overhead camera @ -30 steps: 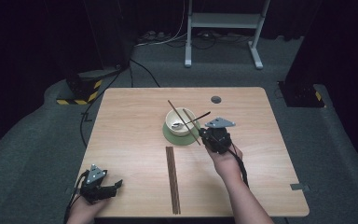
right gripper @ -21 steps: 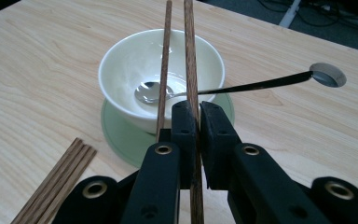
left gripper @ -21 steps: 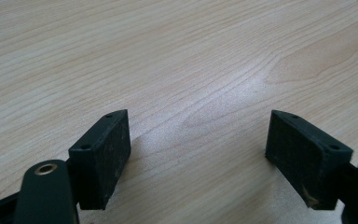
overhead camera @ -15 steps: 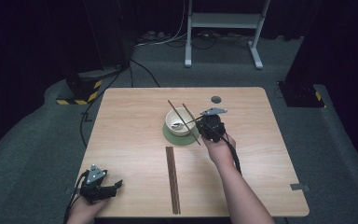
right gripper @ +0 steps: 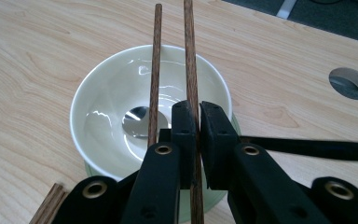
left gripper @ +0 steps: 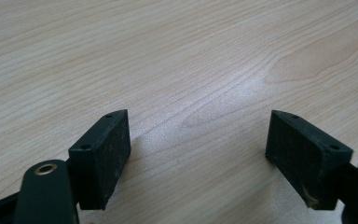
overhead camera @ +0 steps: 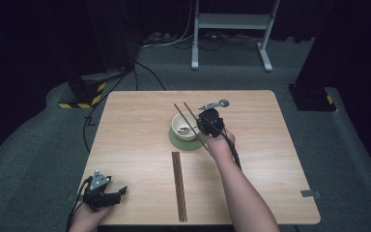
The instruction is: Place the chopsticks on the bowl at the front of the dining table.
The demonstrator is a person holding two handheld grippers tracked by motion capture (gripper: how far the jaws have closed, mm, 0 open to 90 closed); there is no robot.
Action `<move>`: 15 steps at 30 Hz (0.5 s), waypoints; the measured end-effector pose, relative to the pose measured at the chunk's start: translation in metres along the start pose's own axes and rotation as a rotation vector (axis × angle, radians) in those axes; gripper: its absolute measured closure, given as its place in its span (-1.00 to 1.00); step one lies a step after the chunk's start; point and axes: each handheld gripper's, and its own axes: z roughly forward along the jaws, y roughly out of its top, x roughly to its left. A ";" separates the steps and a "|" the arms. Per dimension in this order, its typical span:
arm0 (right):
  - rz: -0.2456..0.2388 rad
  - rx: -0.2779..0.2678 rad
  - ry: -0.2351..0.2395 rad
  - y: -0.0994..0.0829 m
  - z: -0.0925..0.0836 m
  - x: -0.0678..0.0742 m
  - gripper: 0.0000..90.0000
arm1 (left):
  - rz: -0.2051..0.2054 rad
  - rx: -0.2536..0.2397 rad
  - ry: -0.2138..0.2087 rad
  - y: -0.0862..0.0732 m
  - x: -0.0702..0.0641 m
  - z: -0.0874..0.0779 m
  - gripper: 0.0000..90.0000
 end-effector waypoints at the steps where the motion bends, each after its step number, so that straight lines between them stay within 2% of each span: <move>1: 0.000 0.002 -0.004 0.002 0.002 0.000 0.88 | 0.000 0.000 0.000 0.000 0.000 0.000 -0.51; 4: 0.011 0.006 -0.001 0.005 0.006 0.002 0.89 | 0.001 -0.001 0.000 0.000 0.000 0.000 -0.51; 13: -0.008 0.024 -0.009 0.013 0.018 0.008 0.89 | -0.003 -0.002 0.001 0.000 -0.001 0.000 -0.51; 15: 0.002 0.027 -0.009 0.014 0.020 0.008 0.89 | -0.002 -0.002 0.001 0.000 -0.001 0.000 -0.51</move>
